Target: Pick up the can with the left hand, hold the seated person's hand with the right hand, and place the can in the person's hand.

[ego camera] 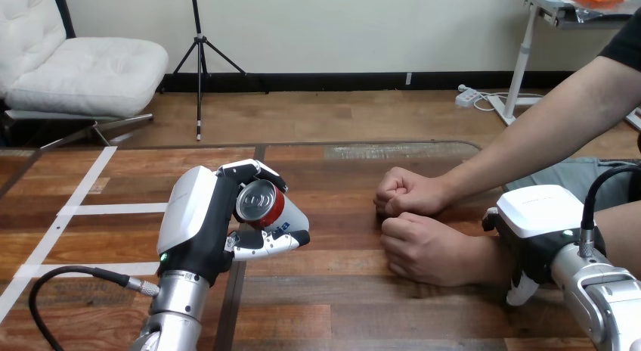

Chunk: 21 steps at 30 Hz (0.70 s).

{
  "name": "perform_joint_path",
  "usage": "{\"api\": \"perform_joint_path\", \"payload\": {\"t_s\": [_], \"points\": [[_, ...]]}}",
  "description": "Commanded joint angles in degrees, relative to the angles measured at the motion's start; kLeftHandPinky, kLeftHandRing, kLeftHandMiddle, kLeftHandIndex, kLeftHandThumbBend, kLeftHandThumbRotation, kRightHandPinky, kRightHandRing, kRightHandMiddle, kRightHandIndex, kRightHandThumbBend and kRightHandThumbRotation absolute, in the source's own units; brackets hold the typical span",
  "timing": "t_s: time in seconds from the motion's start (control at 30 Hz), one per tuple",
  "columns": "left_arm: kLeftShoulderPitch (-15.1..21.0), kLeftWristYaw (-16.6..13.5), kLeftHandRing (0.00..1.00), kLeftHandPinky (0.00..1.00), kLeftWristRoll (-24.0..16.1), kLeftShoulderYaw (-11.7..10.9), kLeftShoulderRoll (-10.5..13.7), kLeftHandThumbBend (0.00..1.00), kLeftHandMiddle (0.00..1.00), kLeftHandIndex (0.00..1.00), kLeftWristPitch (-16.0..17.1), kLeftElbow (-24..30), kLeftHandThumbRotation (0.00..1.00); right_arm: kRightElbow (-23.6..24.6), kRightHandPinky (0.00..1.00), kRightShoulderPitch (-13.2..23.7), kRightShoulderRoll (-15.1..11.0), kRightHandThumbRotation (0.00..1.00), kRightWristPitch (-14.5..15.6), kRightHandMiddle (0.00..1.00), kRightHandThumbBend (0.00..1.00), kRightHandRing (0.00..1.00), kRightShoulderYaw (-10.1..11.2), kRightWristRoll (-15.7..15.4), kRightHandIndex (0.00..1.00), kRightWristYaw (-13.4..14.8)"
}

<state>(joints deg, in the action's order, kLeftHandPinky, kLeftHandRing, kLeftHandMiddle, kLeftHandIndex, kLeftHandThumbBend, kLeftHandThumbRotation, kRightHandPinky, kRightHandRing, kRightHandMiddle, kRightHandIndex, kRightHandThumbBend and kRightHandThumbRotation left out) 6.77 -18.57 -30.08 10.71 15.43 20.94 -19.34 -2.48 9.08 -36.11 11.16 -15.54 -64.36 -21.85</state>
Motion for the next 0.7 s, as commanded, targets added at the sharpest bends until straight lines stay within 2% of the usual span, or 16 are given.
{"api": "perform_joint_path", "payload": {"t_s": [0.0,0.47,0.67], "points": [[2.6,-0.5,0.41,0.35,-0.2,-1.2,0.5,0.69,0.49,0.5,0.7,4.2,0.0,-0.1,0.76,4.1,0.9,0.03,1.7,0.83,0.82,0.8,0.1,-0.9,0.81,2.2],[2.6,0.1,0.41,0.35,0.2,-1.3,0.4,0.7,0.48,0.5,0.7,4.4,0.0,-1.1,0.76,5.1,1.5,0.07,4.6,0.83,0.8,0.8,-1.1,-1.2,0.81,0.2],[2.6,0.2,0.41,0.35,0.0,-1.3,0.5,0.69,0.48,0.5,0.6,4.7,0.0,-2.4,0.75,5.7,1.4,0.08,4.5,0.83,0.81,0.8,-1.9,-1.2,0.8,0.8]]}}
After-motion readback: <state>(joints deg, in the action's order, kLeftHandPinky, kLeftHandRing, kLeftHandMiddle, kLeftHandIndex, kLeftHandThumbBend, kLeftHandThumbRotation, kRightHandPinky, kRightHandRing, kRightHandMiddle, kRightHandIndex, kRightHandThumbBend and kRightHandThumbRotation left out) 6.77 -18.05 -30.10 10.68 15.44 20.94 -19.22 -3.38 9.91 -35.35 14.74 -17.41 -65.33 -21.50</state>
